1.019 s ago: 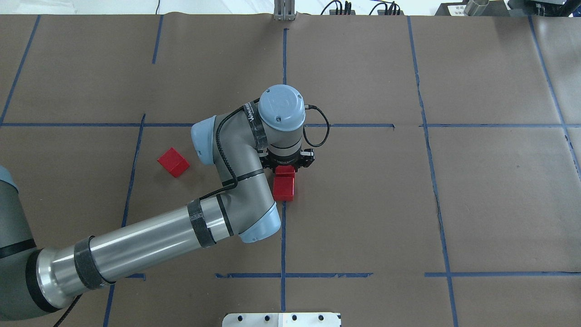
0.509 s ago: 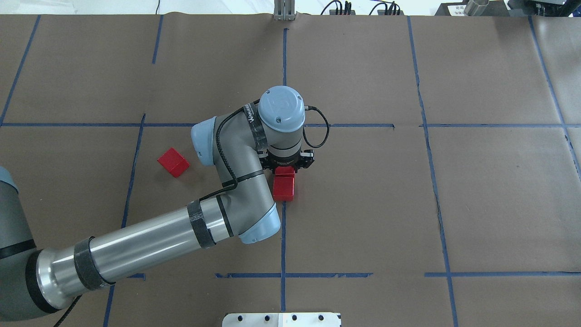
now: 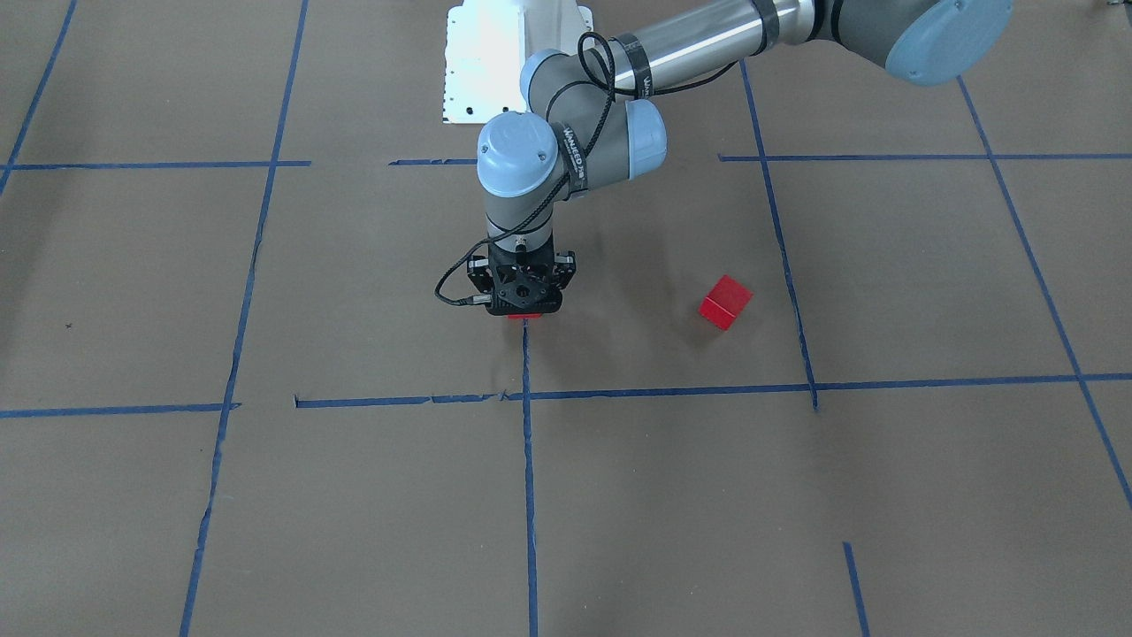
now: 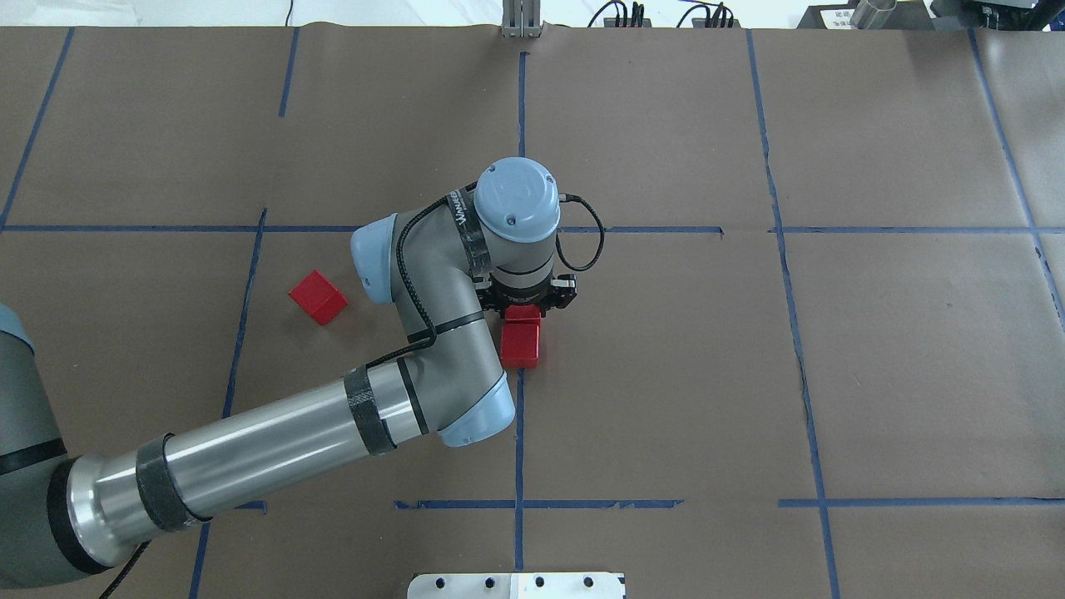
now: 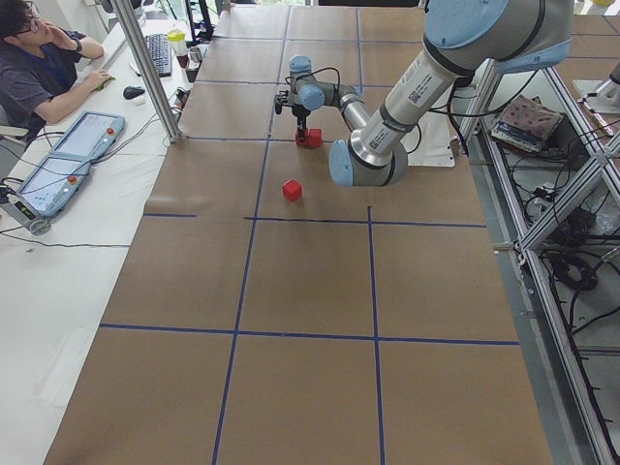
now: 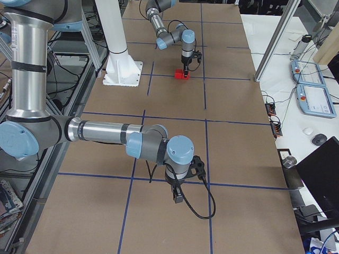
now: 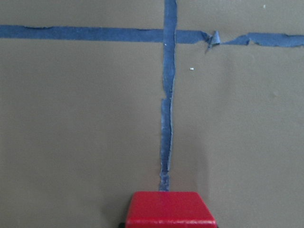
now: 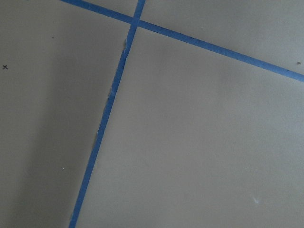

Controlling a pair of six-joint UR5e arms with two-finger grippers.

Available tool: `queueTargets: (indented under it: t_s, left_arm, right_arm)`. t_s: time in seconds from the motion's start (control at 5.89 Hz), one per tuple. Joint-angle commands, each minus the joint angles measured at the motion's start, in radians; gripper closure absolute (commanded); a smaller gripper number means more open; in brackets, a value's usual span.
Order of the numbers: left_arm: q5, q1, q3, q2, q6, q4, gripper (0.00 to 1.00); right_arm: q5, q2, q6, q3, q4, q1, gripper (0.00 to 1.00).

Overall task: Form red blocks into L shape at center
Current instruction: 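Hold the cube in place beside the center cube with the left gripper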

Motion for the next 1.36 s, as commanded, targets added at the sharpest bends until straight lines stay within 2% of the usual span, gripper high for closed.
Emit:
queueTargets:
  t_s: [0.0,1.19]
  left_arm:
    - [0.000,0.000,0.000,0.001,0.002,0.000,0.72]
    - [0.000,0.000,-0.003,0.004,0.006,-0.003,0.56]
  right_arm:
    - [0.000,0.000,0.000,0.000,0.000,0.000,0.00]
    - [0.000,0.001,0.000,0.006,0.000,0.000,0.00]
